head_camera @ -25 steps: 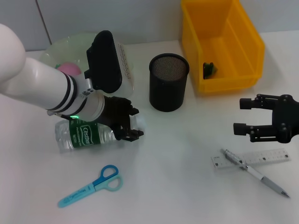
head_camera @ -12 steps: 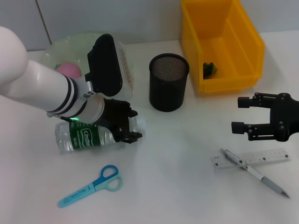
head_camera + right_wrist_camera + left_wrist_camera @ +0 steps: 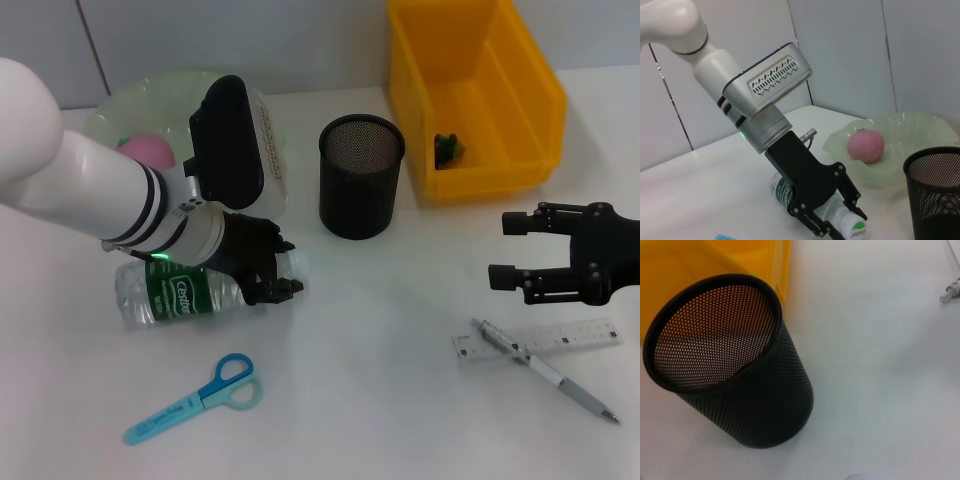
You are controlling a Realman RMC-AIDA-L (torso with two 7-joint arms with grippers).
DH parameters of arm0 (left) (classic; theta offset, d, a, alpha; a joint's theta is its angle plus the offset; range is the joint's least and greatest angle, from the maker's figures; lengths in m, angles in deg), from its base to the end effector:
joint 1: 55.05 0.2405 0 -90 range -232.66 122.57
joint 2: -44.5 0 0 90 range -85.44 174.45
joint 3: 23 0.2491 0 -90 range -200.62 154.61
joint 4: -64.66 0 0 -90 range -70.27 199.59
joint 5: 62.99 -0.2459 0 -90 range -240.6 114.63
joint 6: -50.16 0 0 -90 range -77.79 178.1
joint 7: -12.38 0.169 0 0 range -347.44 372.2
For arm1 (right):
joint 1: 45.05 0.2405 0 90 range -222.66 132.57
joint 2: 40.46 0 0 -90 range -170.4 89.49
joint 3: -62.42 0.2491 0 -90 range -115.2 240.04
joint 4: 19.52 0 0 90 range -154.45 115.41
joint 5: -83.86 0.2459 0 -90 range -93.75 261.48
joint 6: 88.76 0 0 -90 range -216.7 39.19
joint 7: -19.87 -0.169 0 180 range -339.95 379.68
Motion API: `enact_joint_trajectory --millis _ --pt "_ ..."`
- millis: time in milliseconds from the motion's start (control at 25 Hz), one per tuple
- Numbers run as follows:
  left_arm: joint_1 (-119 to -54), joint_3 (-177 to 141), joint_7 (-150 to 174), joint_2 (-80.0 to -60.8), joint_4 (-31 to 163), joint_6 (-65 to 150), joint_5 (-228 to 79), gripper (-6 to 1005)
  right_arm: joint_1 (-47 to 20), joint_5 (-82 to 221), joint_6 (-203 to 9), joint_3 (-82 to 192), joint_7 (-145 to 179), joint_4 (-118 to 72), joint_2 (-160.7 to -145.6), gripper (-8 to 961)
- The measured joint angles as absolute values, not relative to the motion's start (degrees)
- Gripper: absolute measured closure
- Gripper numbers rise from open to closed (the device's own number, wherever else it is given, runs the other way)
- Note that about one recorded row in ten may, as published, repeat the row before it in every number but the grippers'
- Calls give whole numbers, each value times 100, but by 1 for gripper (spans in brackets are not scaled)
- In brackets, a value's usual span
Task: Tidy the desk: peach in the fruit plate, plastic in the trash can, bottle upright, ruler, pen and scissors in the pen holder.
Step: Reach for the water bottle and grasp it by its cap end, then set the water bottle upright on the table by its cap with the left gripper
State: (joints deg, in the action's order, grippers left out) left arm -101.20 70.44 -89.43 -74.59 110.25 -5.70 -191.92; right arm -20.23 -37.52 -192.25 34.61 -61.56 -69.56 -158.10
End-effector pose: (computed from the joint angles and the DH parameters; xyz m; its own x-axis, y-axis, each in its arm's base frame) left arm -0.1667 0.4262 -0.1315 0.9640 -0.0341 -0.2636 -0.0990 -0.9665 -0.2367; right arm 0.2982 0.3278 0.0559 0.8036 -0.3288 -0.4962 -0.4673 -0.8648 -0.1837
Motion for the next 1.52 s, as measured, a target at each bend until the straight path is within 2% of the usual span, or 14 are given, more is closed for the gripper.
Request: enact_joint_trajectory --millis 120,320,1080,1520 --pt "-10129 7080 -8941 -7458 11003 -526 -19193 534 -2013 -3752 -19222 3455 -6166 -6965 -15813 179" --pt "-10125 7086 -8941 -7459 11033 -521 -19196 558 -2015 -3751 -19219 3456 -6173 -6970 -15818 180" --pt "-10112 7095 -9019 -7458 11170 -579 -19142 558 -2010 -3751 -19202 3456 -6185 -6980 -15839 184" --pt "-9863 7029 -9108 -7440 11687 -901 -19037 558 -2033 -3751 -19202 3456 -6245 -7073 -15860 187"
